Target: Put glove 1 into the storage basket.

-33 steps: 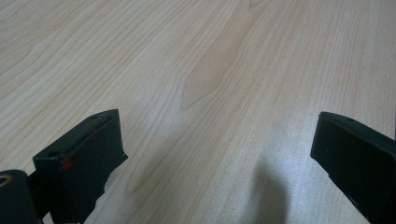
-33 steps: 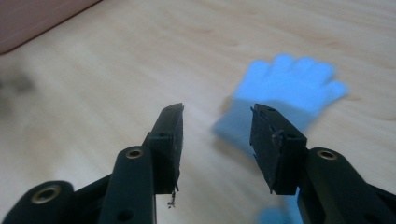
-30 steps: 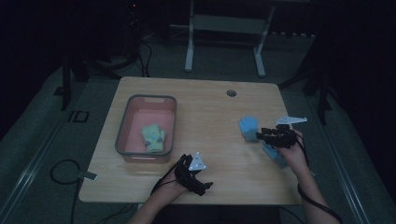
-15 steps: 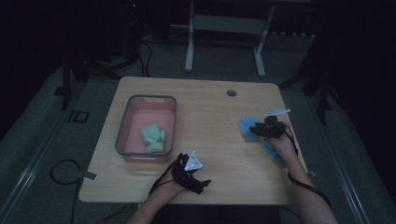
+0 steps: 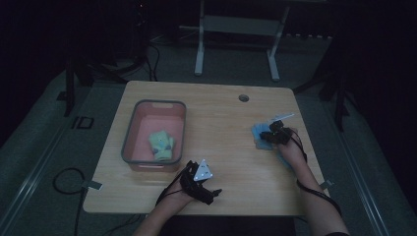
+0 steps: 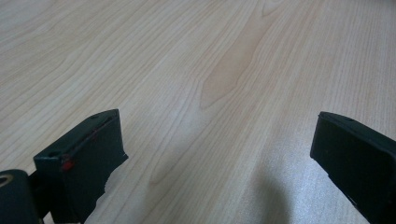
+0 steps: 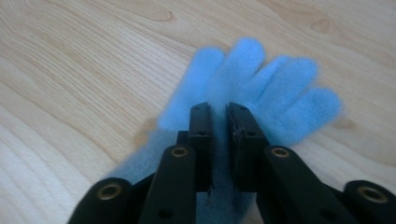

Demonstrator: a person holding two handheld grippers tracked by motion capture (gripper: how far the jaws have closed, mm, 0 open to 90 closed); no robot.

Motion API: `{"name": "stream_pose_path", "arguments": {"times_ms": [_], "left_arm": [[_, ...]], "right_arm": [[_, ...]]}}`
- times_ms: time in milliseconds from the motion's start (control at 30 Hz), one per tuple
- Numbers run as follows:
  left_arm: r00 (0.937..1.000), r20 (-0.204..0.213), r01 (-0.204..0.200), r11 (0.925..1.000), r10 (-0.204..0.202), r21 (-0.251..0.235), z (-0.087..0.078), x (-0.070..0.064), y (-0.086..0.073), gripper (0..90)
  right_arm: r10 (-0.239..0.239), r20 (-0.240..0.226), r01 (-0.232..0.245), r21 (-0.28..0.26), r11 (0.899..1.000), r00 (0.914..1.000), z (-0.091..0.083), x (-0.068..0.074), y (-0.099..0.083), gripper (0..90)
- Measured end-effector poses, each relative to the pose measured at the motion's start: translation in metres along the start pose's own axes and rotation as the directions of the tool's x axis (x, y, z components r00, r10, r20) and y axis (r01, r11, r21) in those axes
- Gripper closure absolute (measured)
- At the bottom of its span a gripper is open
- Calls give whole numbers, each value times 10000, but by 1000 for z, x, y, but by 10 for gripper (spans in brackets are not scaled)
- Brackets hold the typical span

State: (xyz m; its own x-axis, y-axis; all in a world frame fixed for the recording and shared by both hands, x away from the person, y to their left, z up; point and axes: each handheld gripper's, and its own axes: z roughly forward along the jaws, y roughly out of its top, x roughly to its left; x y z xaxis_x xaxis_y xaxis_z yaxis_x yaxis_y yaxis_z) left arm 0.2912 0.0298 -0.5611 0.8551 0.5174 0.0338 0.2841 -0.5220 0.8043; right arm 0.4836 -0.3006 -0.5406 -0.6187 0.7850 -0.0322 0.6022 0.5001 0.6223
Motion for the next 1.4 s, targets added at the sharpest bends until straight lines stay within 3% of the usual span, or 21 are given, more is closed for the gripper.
{"name": "stream_pose_path", "arguments": {"times_ms": [167,300,400,667,833,1100,1233,1400], "left_arm": [[10000,10,-8,10000,8,-24,0,1,-1,31],[10000,-12,-7,10000,7,-66,0,1,-1,31],[10000,-35,17,10000,-17,-29,0,1,-1,31],[10000,-63,29,9999,-30,-109,-1,1,0,31],[10000,-88,-9,10000,9,-60,0,0,0,31],[10000,-35,28,10000,-28,-86,0,1,-1,31],[10000,-44,78,9999,-78,-149,0,1,-1,31],[10000,-75,0,10000,0,-90,0,0,-1,31]], "right_arm": [[592,-164,-593,-13,9982,9981,-12,6,3,865],[448,-387,-461,-334,9984,9982,-27,17,8,869],[658,-708,-716,-817,9941,9953,-46,28,14,872],[81,-634,-173,-1459,9891,9980,-85,77,23,872],[11,-545,-104,-1709,9852,9985,-99,105,21,872],[68,-200,-107,-2016,9794,9998,-99,133,6,872],[154,-123,-175,-1963,9804,9998,-92,138,-3,872],[448,-378,-500,-1502,9874,9983,-72,140,-15,871]]}}
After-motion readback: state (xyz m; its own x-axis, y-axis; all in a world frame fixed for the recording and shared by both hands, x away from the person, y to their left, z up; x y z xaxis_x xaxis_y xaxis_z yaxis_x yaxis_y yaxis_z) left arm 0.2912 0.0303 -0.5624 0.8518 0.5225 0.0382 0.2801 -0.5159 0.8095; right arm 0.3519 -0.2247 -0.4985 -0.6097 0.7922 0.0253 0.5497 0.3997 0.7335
